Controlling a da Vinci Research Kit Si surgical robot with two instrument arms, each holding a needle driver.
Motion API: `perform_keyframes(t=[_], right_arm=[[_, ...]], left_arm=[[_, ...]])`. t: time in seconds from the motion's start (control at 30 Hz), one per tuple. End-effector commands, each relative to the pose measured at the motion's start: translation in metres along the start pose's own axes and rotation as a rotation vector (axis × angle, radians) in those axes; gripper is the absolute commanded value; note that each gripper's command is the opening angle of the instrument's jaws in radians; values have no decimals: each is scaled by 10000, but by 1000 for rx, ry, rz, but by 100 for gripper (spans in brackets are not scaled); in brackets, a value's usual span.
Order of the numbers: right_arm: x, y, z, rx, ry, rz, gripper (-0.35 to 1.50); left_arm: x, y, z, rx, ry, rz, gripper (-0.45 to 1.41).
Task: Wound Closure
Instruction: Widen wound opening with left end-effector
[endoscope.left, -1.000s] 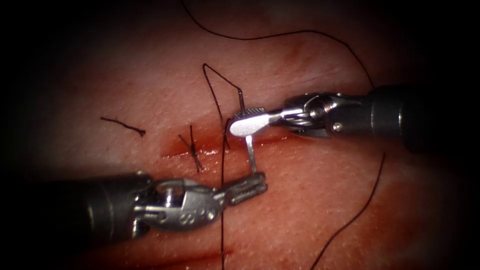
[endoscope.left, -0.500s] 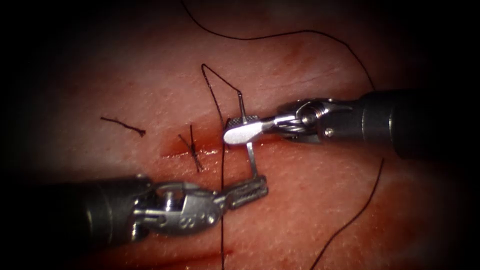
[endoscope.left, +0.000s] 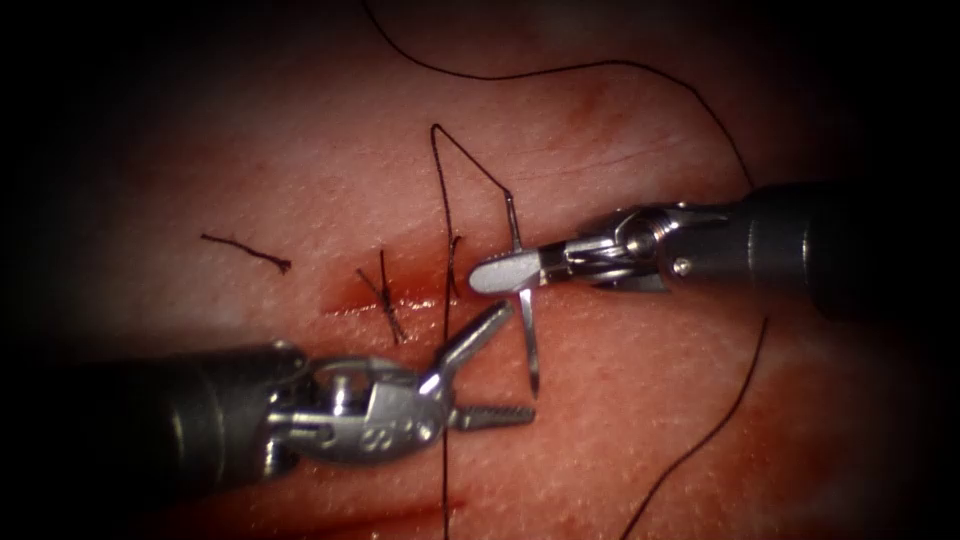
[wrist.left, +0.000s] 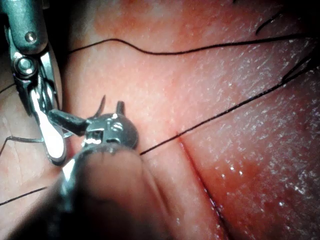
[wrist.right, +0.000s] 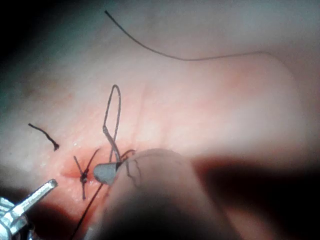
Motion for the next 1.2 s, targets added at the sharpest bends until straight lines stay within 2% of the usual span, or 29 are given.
perform_keyframes(t=[0.03, 0.17, 0.23, 0.3, 0.4, 0.53, 0.7, 0.8, 0.87, 1.0, 1.2], right_arm=[[9, 4, 2, 10, 23, 1, -35], [22, 14, -7, 18, 108, -97, -35], [26, 19, -11, 31, 136, -166, -35], [29, 24, -16, 48, 168, -216, -35], [32, 27, -22, 57, 187, -260, -35], [30, 25, -26, 90, 209, -270, -35], [25, 20, -26, 92, 212, -299, -35], [23, 16, -27, 95, 218, -321, -35], [23, 15, -27, 96, 220, -325, -35], [23, 14, -26, 96, 221, -342, -35], [22, 13, -24, 98, 224, -349, -35]], left_arm=[[-2, 2, 6, 6, 11, -22, 91], [-2, -1, 2, 5, 32, -77, 89], [-4, -2, 2, 4, 36, -119, 64], [-7, -2, 3, 4, 40, -166, 12], [-13, 1, 7, -53, 4, -183, -3], [-29, 3, 15, -108, -180, -229, -11], [-47, 0, 22, -146, -277, -231, -20], [-58, -2, 21, -176, -362, -231, -28], [-64, -5, 19, -209, -419, -227, -43], [-74, -9, 9, -264, -570, -186, -45], [-87, -15, 0, -347, -647, -216, -45]])
